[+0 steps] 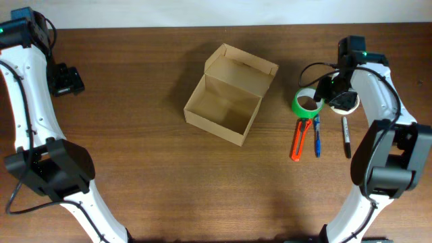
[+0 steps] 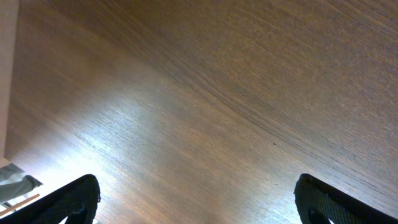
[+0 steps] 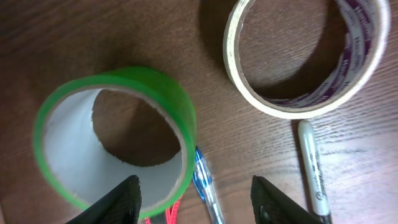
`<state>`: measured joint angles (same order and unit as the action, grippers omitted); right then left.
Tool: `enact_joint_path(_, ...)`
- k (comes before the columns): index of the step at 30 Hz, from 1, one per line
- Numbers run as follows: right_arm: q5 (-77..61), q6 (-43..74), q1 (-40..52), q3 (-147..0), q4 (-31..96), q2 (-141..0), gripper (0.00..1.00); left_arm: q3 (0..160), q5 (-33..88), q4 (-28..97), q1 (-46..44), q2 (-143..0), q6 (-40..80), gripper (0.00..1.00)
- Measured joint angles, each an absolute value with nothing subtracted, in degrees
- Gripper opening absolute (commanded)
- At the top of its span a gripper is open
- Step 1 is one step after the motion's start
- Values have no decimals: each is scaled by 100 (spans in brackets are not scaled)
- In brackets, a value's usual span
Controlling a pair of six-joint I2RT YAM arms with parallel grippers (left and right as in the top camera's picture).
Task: Pack container
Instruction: 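Grasp the green tape roll with the right gripper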
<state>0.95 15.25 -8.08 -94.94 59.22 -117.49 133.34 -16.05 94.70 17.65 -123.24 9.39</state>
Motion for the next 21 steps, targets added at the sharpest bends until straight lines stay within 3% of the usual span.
enact_joint_path(5, 95, 1649, -808, -9494, 5863, -12099, 51, 13334, -1605, 9467, 1765, -12324, 939, 100)
enact_joint_path(6, 95, 1667, -808, -9494, 5863, -12178, 41, 13334, -1605, 9467, 1765, -12324, 939, 100)
enact_joint_path(7, 91, 1684, -808, -9494, 5863, -12228, 23, 13334, -1605, 9467, 1765, -12324, 941, 100)
enact_joint_path(8, 69, 1702, -808, -9494, 5861, -12285, 12, 13334, -1605, 9467, 1765, -12324, 939, 100)
enact_joint_path(10, 40, 1699, -805, -9494, 5819, -12333, 4, 13334, -1605, 9470, 1765, -12324, 939, 100)
enact_joint_path(21, -40, 1664, -805, -9609, 6130, -12333, 3, 13334, -1605, 9467, 1765, -12324, 941, 100)
